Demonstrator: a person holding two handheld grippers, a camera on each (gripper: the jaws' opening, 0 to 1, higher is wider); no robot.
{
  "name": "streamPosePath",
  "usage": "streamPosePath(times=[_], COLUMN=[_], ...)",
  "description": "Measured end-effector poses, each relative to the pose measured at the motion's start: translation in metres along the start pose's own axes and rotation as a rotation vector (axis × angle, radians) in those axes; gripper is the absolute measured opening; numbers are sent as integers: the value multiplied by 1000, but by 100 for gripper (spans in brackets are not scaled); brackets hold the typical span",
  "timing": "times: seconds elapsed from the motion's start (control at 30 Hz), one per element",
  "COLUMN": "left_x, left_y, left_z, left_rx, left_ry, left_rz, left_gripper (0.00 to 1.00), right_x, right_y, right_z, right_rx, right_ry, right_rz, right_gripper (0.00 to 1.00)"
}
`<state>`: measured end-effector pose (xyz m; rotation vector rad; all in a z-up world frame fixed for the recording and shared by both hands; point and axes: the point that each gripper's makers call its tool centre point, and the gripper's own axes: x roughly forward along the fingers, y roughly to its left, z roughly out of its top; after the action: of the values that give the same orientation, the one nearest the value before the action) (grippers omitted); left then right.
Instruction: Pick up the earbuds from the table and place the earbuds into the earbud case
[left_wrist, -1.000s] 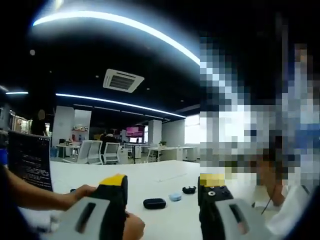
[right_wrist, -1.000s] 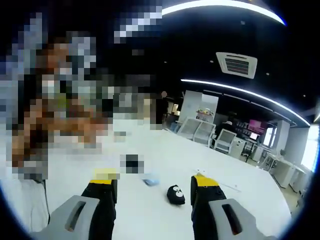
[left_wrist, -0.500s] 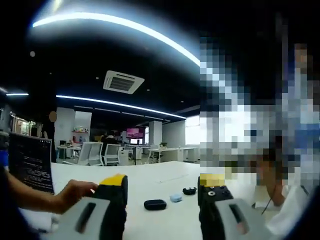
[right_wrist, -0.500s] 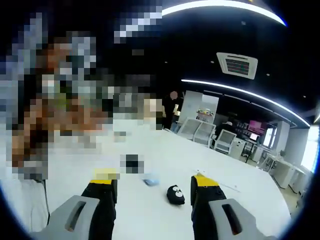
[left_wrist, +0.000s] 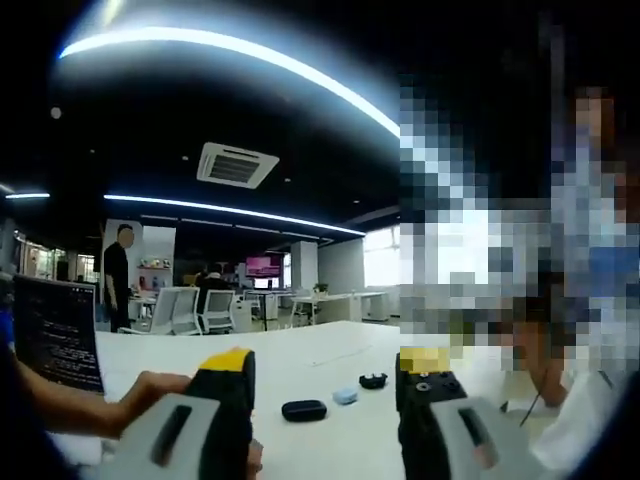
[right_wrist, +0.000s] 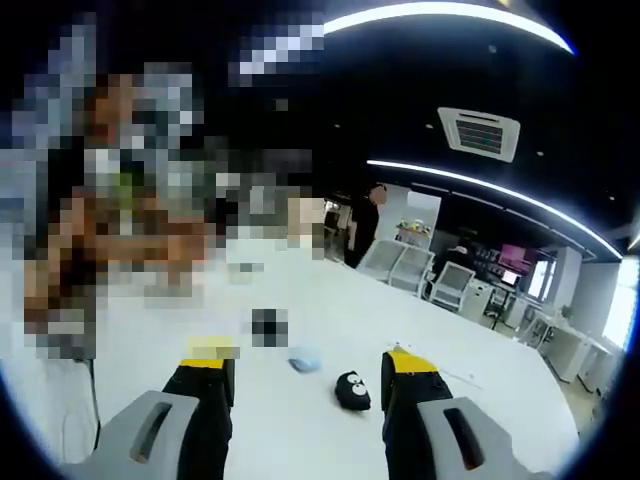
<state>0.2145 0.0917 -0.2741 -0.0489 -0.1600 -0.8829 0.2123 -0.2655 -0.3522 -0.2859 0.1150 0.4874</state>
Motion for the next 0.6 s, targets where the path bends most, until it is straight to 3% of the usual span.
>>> streamPosePath(times=[0.33, 0.6], left_x=[-4, -7], left_y=[11, 11], left_z=[-2, 0], left_rx=[-18, -25], left_ry=[-3, -18], left_rz=[21, 3], left_gripper=[57, 58], right_x=[5, 6], right_y=[7, 2], right_z=[0, -6], right_rx=[-15, -11], right_ry=[8, 30], right_rz=[22, -2], right_gripper=[57, 57])
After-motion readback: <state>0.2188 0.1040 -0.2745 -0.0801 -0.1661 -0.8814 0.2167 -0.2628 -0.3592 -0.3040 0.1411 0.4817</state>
